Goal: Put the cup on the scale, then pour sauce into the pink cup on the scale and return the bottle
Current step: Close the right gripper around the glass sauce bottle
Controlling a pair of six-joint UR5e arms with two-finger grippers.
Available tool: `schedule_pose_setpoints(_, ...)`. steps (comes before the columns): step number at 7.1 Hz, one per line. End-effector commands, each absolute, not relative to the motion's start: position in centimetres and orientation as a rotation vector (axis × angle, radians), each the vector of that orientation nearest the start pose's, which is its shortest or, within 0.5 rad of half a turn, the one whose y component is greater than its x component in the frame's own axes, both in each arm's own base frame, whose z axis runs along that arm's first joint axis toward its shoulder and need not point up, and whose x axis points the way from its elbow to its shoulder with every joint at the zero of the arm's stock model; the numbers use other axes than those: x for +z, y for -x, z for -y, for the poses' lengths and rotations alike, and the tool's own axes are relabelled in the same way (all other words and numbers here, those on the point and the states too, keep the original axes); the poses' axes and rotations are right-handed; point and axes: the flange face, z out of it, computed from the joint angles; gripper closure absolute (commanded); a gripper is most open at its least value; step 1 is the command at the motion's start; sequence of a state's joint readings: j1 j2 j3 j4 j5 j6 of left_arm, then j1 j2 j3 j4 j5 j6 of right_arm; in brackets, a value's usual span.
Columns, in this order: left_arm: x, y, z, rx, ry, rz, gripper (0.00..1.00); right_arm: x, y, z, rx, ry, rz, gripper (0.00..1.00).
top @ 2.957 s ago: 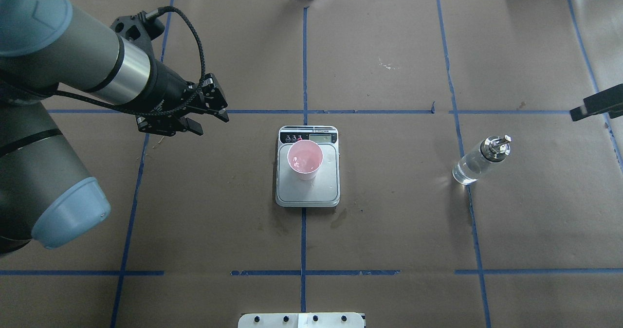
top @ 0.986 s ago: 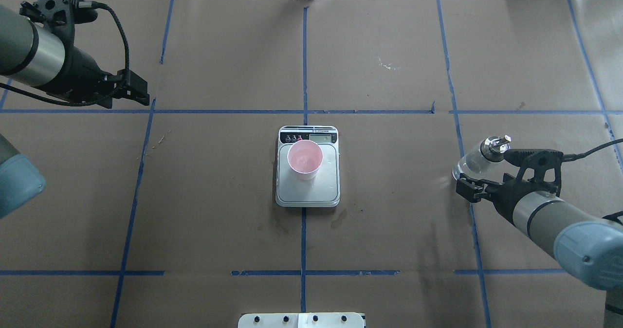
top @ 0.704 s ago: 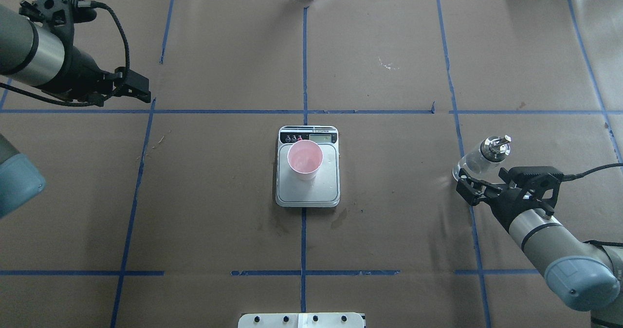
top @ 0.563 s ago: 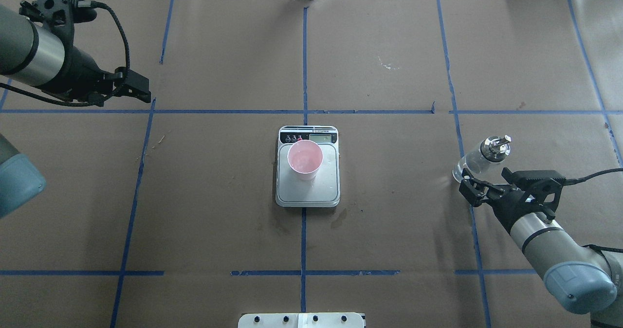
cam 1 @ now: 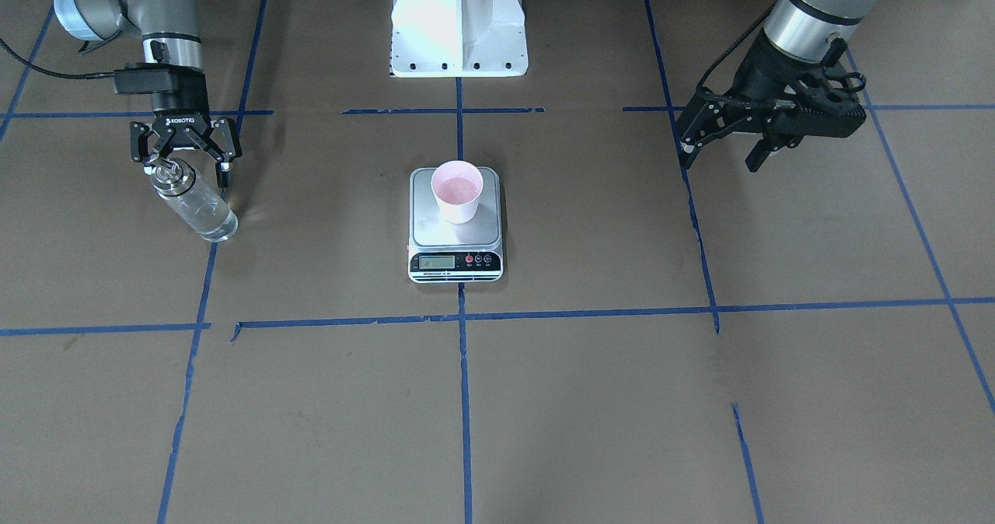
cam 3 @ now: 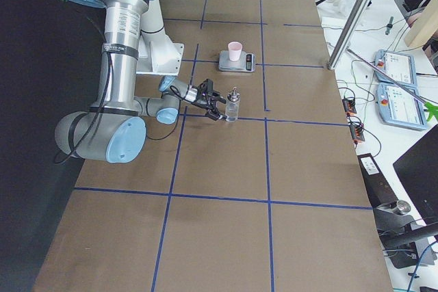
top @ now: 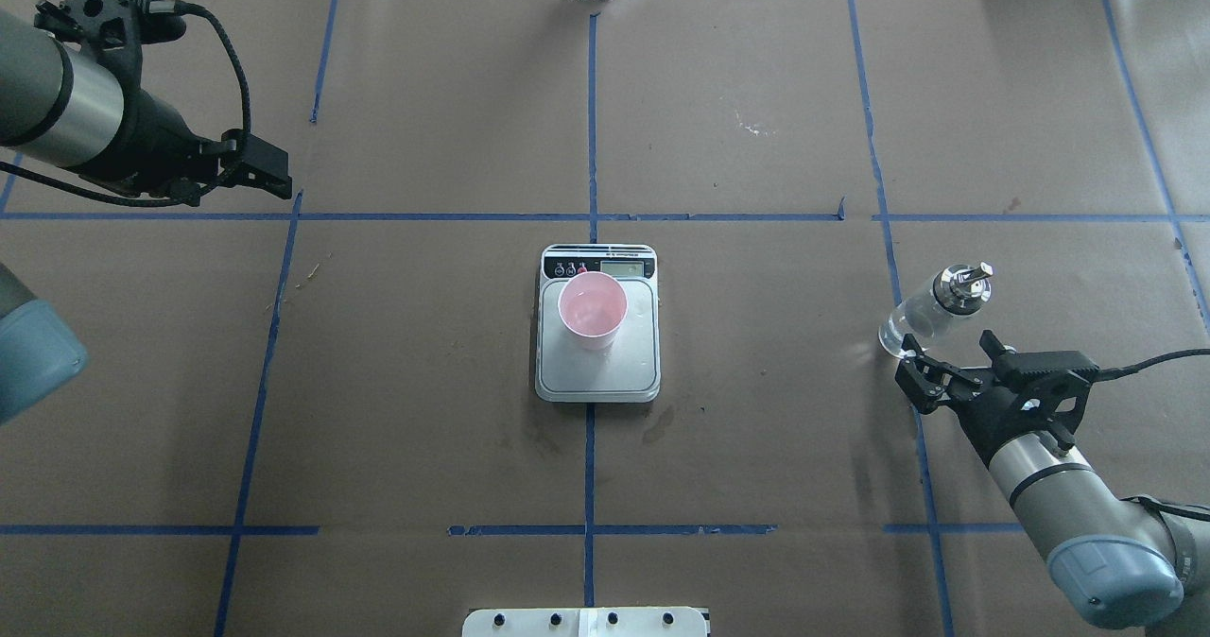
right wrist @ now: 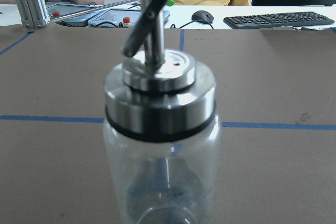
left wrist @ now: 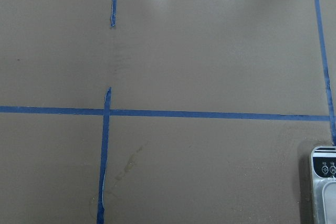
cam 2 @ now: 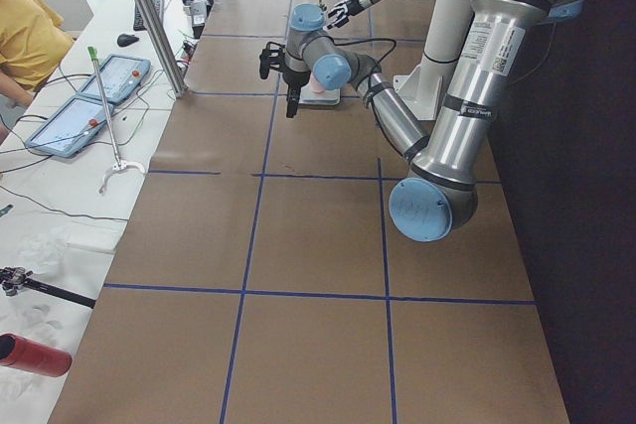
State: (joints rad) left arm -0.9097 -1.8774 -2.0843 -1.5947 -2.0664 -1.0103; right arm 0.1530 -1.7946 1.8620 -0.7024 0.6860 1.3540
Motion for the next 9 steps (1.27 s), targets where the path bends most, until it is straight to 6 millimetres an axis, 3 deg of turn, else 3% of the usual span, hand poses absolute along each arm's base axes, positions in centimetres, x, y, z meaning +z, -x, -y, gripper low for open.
schedule_pose_setpoints(1, 26.42, -25.52, 46.85, -0.117, -0.211, -0.923, 0.0, 51.16, 37.41, 26.94, 0.349, -0.971, 0.695, 0.0)
schedule_pose_setpoints(9, 26.48, -25.62, 46.86, -0.122, -0.207, -0.922, 0.0, 51.12, 37.96, 26.76, 0.285, -0.98, 0.672, 0.01)
